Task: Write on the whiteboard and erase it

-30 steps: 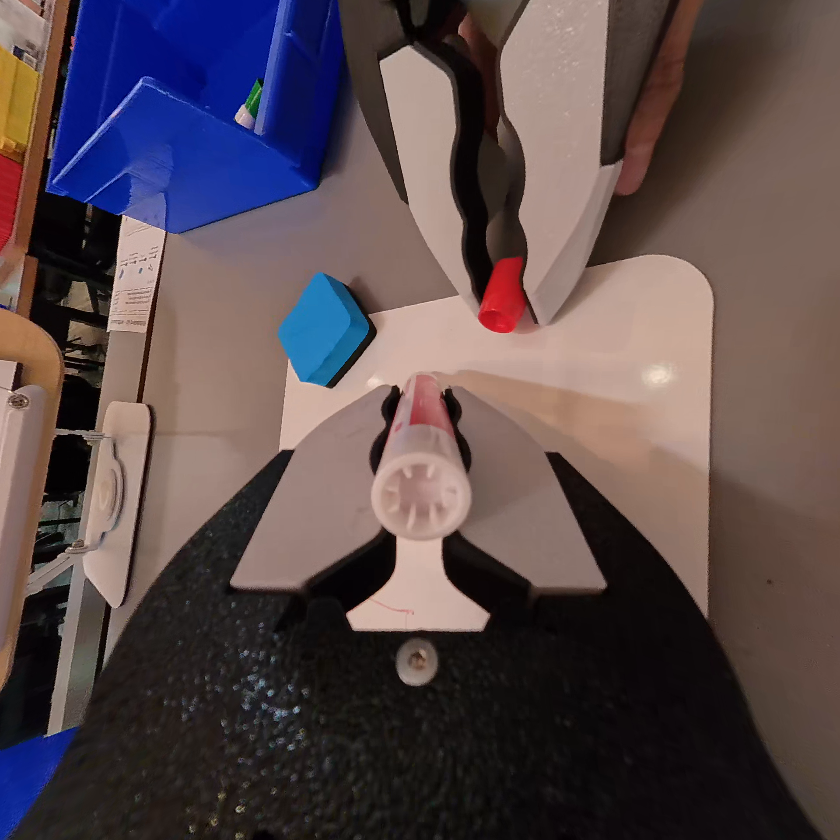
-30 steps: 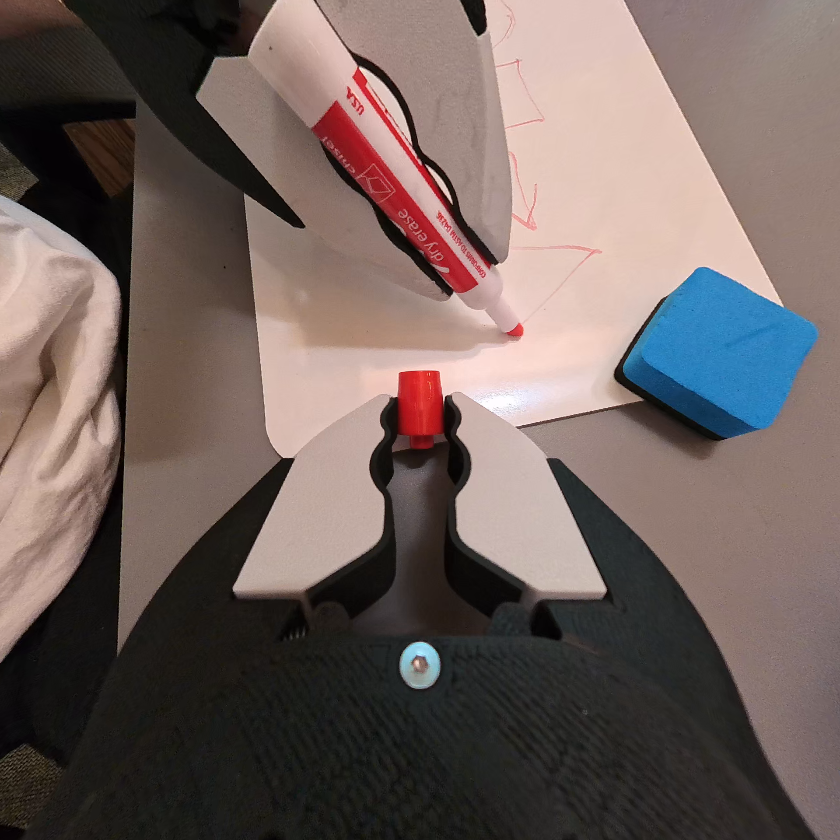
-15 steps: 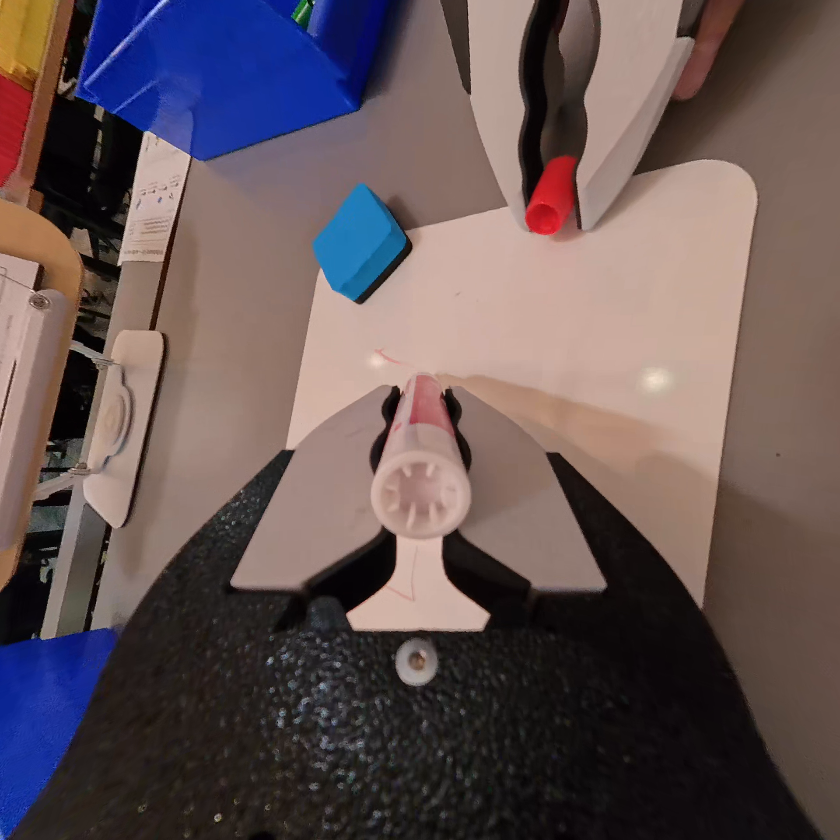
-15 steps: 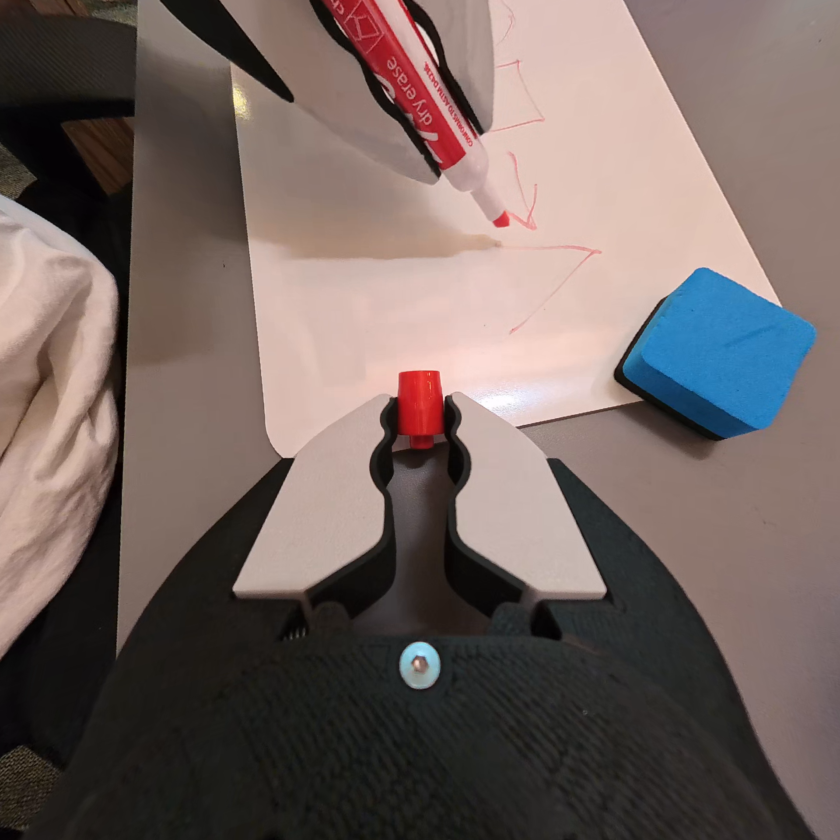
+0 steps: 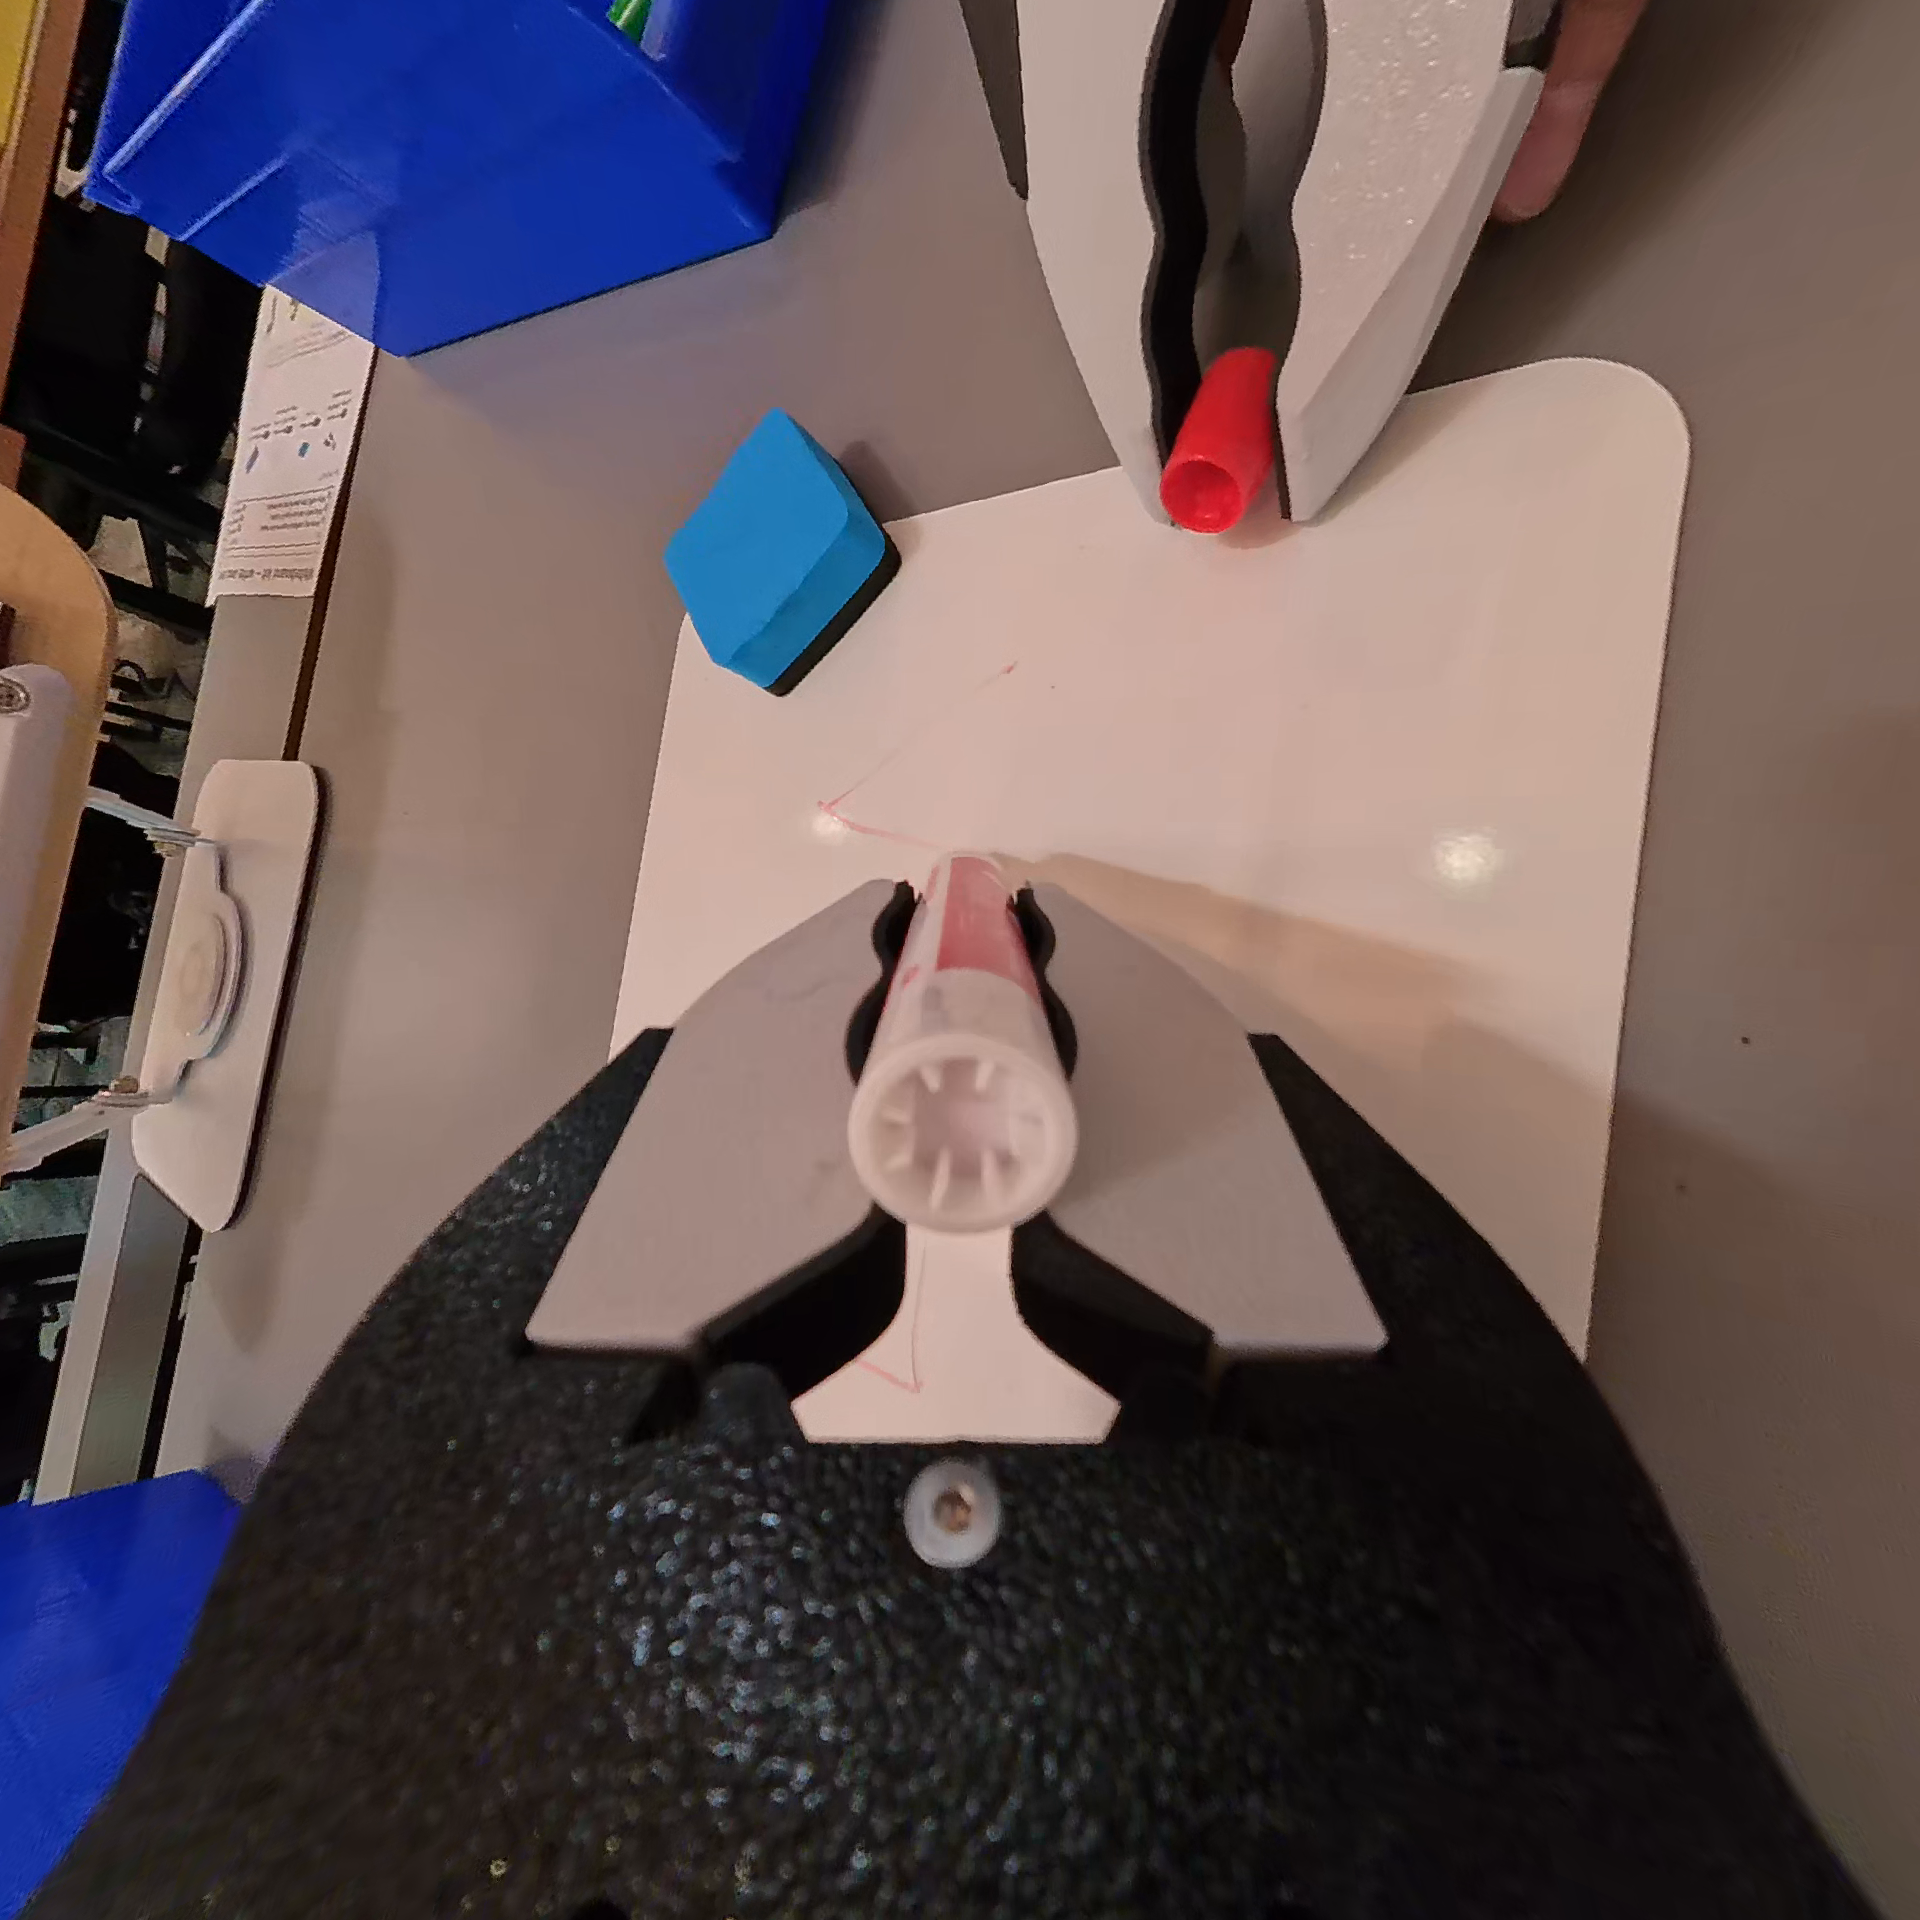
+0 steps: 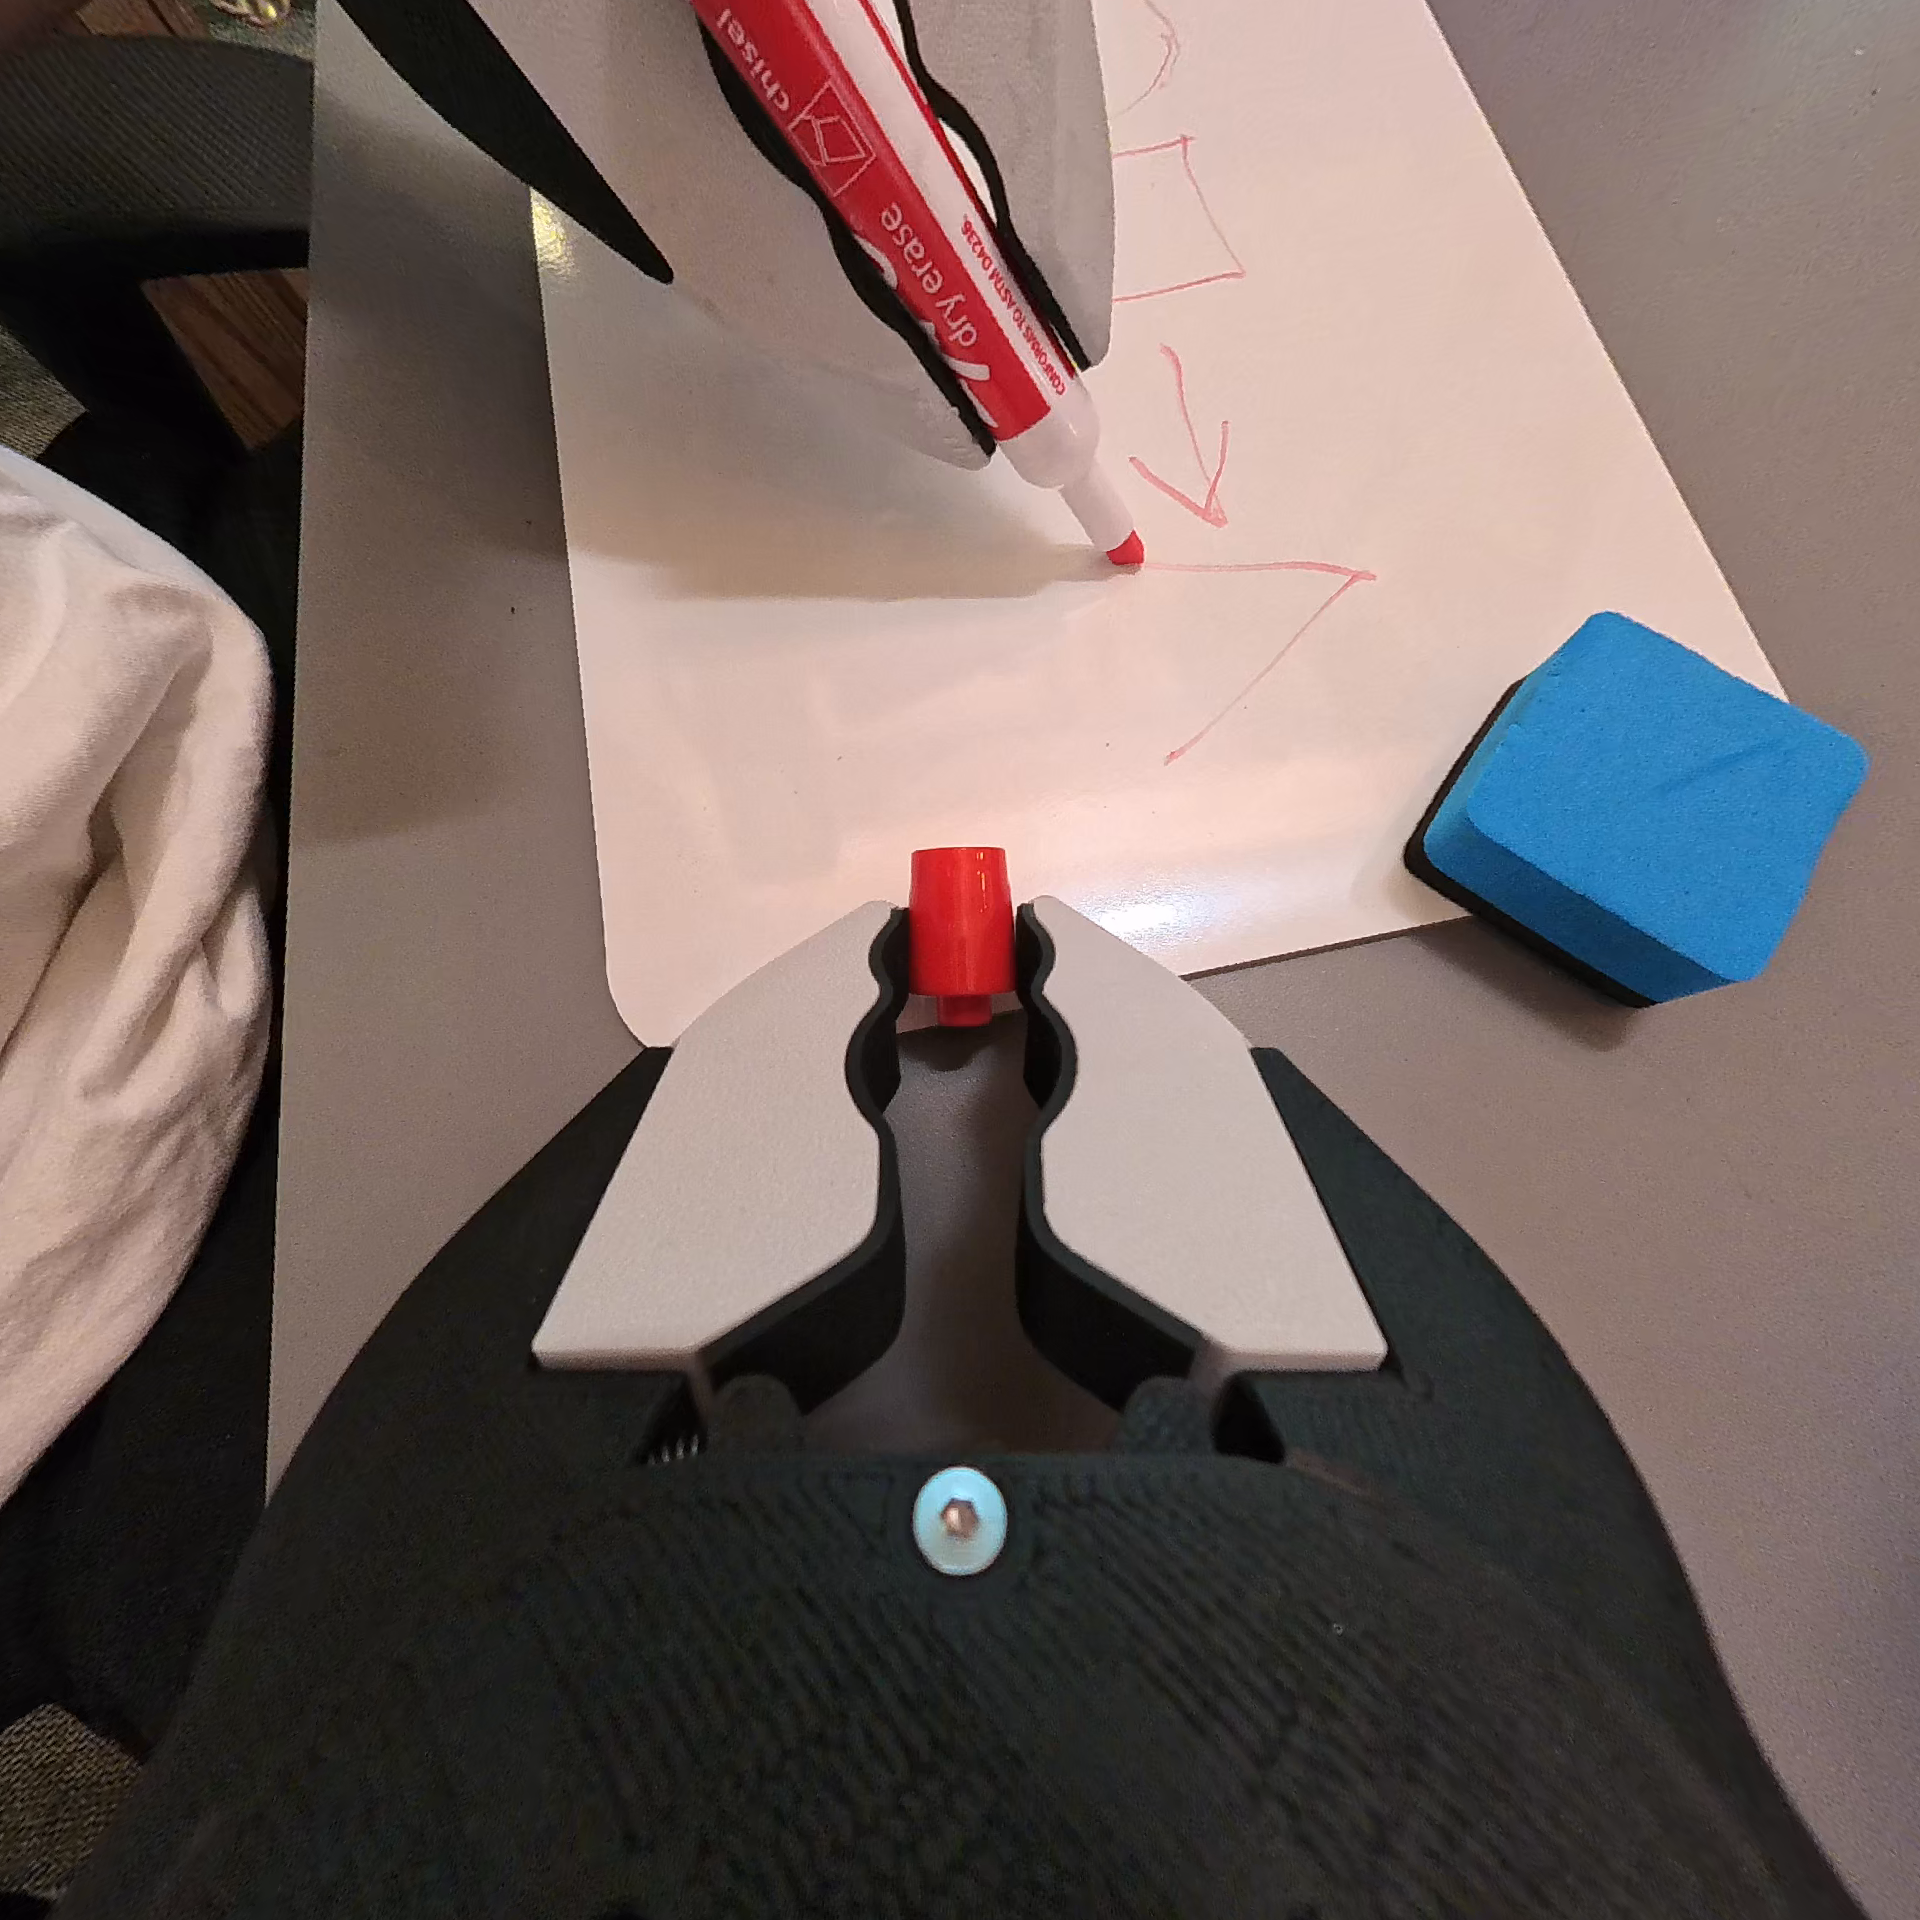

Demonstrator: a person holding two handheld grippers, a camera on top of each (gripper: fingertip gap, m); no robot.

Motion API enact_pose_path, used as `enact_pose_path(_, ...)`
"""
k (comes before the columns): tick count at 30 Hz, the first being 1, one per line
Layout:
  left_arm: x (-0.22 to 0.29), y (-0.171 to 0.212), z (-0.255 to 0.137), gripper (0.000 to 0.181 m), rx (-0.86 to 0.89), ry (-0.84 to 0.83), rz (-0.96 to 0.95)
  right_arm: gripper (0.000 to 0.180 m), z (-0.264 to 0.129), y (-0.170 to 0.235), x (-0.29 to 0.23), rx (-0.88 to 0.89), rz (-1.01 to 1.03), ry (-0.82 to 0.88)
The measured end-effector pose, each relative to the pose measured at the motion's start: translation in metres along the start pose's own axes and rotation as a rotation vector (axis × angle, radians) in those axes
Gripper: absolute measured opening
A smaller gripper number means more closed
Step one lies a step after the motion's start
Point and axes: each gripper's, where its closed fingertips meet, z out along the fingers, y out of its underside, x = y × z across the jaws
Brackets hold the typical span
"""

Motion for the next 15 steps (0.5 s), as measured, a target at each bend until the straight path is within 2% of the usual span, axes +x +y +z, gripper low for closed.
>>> enact_pose_path(7,0.000,-0.003,0.003,0.020,0.006,0.003,0.005,0.020,0.000,0.000,0.000,0.000,0.001,-0.001)
enact_pose_path(15,0.006,-0.029,0.021,0.020,0.052,0.034,0.025,0.020,0.000,0.000,0.000,0.000,0.002,0.000)
